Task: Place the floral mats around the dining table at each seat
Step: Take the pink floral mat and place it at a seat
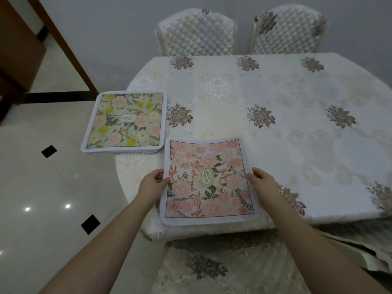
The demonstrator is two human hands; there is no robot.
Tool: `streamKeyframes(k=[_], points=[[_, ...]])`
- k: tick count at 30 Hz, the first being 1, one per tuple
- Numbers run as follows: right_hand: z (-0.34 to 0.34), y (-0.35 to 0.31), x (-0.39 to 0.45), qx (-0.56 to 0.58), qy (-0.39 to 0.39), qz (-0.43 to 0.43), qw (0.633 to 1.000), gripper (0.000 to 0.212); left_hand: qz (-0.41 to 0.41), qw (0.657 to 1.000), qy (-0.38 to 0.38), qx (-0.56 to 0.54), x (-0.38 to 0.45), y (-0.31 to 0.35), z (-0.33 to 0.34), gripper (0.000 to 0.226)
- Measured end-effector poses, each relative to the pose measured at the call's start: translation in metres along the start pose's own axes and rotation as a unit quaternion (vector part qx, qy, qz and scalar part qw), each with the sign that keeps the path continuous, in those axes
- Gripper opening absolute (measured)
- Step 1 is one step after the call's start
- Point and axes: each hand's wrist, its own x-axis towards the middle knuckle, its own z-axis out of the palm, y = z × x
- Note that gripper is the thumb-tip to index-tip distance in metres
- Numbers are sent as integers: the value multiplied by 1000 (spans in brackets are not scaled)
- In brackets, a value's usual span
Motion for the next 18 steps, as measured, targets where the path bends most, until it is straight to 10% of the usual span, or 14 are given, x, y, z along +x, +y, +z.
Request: streamKeyframes(k=[18], points=[[3,29,27,-141,62,-90,984,35,10,994,72,78,0,-22,14,25]])
